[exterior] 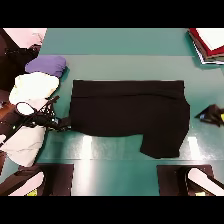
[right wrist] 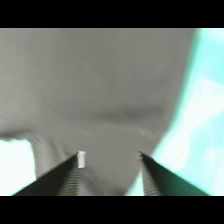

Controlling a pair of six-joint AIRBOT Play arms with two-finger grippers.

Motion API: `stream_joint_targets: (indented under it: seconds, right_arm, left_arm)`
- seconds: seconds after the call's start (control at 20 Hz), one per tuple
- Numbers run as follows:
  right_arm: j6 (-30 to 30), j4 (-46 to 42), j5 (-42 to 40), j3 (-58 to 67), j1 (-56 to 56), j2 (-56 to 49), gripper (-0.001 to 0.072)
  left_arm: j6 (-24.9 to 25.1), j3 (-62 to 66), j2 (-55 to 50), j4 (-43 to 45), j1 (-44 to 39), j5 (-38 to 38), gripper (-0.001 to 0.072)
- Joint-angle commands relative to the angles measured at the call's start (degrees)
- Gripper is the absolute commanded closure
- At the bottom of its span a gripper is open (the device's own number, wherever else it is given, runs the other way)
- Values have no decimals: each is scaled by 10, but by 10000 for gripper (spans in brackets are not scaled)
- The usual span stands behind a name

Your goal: Fold the shirts.

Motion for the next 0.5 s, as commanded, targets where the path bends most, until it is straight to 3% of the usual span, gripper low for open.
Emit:
stream_joint_targets:
  seconds: [0.0, 0.35, 0.45]
  right_arm:
    - [2, -41, -20, -105, -47, 9, 243]
    - [14, -21, -111, -218, 23, 9, 281]
    - [20, -20, -126, -221, 56, 9, 408]
  left_arm:
    - [6, 30, 0, -1, -1, 0, 680]
    - [6, 32, 0, -1, -1, 8, 680]
    - [6, 32, 0, -1, -1, 8, 680]
